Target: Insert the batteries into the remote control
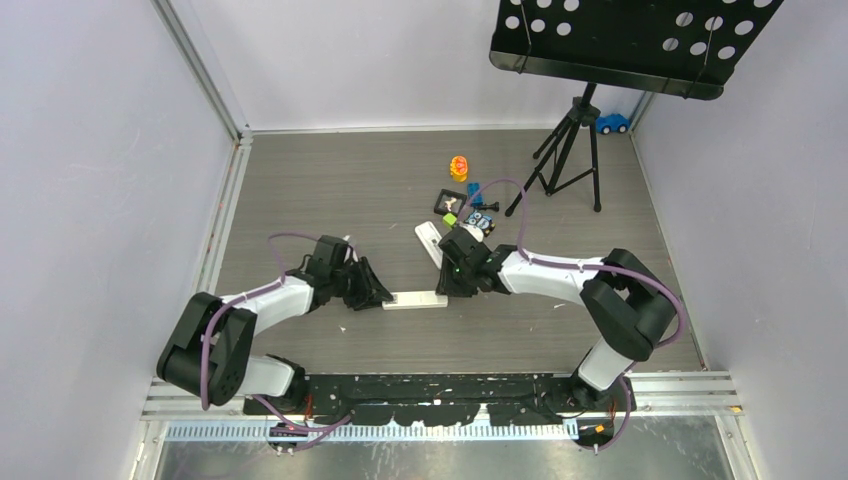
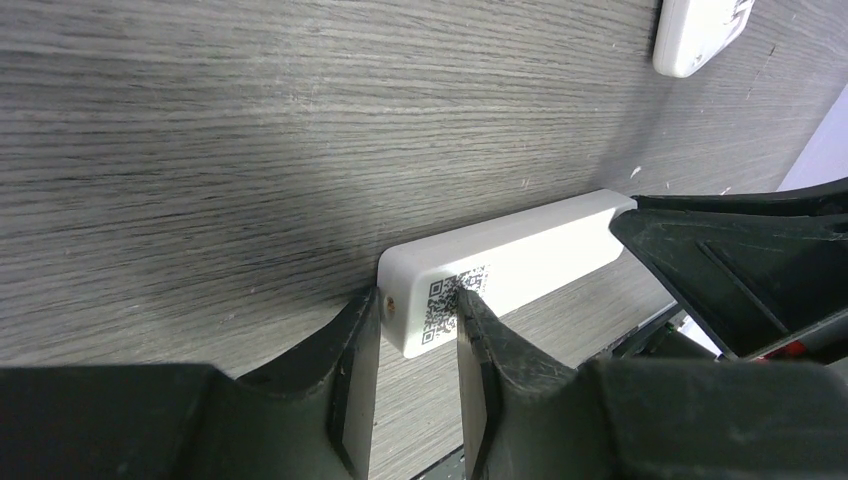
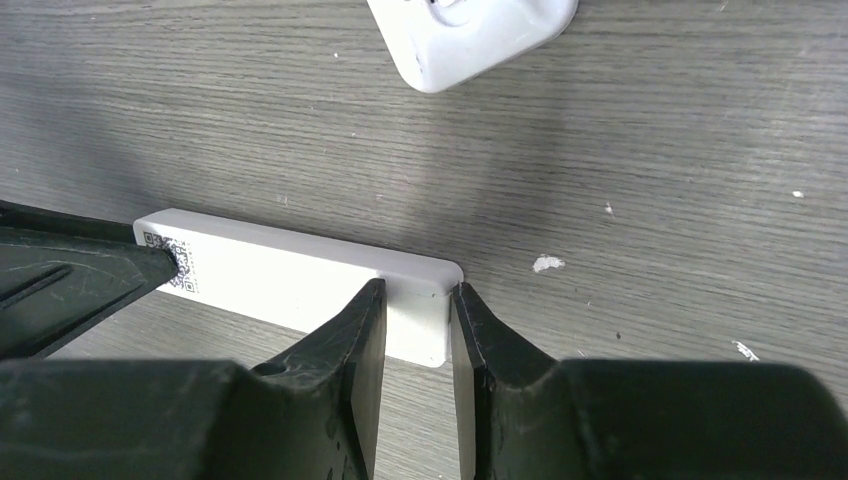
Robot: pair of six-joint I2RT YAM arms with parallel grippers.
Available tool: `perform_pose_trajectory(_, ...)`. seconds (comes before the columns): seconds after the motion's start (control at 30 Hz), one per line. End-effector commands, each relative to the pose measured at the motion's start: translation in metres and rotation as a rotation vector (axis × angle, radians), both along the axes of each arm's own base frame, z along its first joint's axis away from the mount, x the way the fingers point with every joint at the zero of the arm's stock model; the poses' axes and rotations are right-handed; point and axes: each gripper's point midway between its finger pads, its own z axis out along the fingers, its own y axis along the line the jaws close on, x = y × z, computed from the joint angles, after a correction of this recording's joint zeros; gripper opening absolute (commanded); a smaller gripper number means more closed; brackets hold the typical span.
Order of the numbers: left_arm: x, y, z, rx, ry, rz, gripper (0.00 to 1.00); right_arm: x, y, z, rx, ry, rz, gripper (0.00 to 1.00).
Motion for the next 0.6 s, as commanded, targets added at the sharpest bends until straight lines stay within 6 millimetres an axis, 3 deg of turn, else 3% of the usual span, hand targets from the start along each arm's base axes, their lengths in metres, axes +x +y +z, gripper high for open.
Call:
perform_pose_trajectory(0.0,-0.007,-0.029,0.002,-0.116,-0.008,-0.062,0.25,-0.083,0.066,-0.040,0.216,0.282,0.274,0.32)
perform_pose_trajectory(0.17,-0.009,-0.032,0.000,-0.118,-0.003,-0.062,0.23,-0.090,0.077,-0.039,0.202,0.276,0.317,0.33)
perform_pose_trajectory(0.27,-0.007,-0.028,0.001,-0.094,-0.018,-0.051,0.22,-0.081,0.062,-0.041,0.121,0.231,0.272,0.34)
perform_pose_trajectory(0.37,0.000,-0.024,0.009,-0.052,-0.053,-0.049,0.23,-0.059,0.036,-0.038,0.039,0.149,0.177,0.39)
perform_pose_trajectory(0.47,0.011,-0.018,0.021,0.006,-0.097,-0.047,0.30,-0.041,0.016,-0.026,0.014,0.075,0.100,0.47)
perform_pose_trajectory(0.57,0.024,-0.010,0.036,0.067,-0.153,-0.026,0.50,-0.019,-0.005,-0.001,-0.014,-0.035,0.043,0.55)
